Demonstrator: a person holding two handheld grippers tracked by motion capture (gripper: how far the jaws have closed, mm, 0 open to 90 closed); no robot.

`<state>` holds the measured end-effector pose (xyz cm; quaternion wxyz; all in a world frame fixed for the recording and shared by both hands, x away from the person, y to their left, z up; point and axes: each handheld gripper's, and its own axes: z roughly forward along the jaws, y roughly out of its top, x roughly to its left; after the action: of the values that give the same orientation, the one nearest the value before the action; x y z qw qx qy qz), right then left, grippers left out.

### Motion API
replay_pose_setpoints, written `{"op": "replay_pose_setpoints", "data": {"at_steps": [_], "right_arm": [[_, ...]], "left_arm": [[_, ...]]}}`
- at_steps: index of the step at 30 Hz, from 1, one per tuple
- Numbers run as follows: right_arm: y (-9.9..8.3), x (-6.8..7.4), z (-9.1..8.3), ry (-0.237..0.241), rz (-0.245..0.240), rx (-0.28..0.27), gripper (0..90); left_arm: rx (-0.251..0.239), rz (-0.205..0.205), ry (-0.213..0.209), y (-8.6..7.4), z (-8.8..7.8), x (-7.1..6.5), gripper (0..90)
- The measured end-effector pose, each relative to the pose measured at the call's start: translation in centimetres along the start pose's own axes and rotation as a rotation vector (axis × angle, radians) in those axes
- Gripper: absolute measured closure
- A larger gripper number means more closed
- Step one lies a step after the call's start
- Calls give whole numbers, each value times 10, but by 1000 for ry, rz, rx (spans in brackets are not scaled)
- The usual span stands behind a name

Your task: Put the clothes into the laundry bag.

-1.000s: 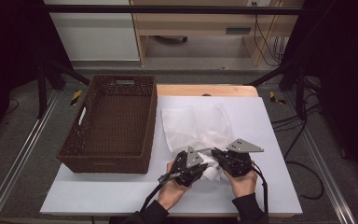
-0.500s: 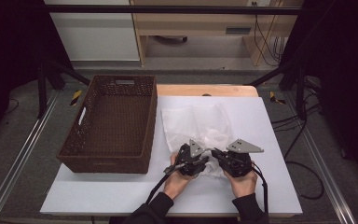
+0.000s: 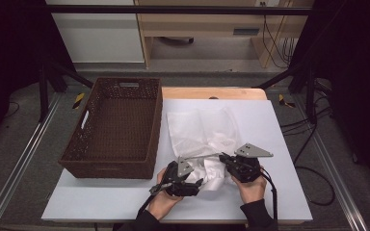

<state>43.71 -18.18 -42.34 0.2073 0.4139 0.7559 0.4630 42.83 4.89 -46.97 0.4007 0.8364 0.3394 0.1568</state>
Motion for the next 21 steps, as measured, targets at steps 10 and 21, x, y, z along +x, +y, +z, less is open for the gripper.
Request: {"op": "replay_pose_setpoints", "data": {"at_steps": [10,21], "right_arm": [[0,0,1,0,-6,2,882],[0,0,2,4,-6,5,883]], "left_arm": [[49,57,93,-1,13,-6,635],[-126,7,-21,29,-15,-9,824]]}}
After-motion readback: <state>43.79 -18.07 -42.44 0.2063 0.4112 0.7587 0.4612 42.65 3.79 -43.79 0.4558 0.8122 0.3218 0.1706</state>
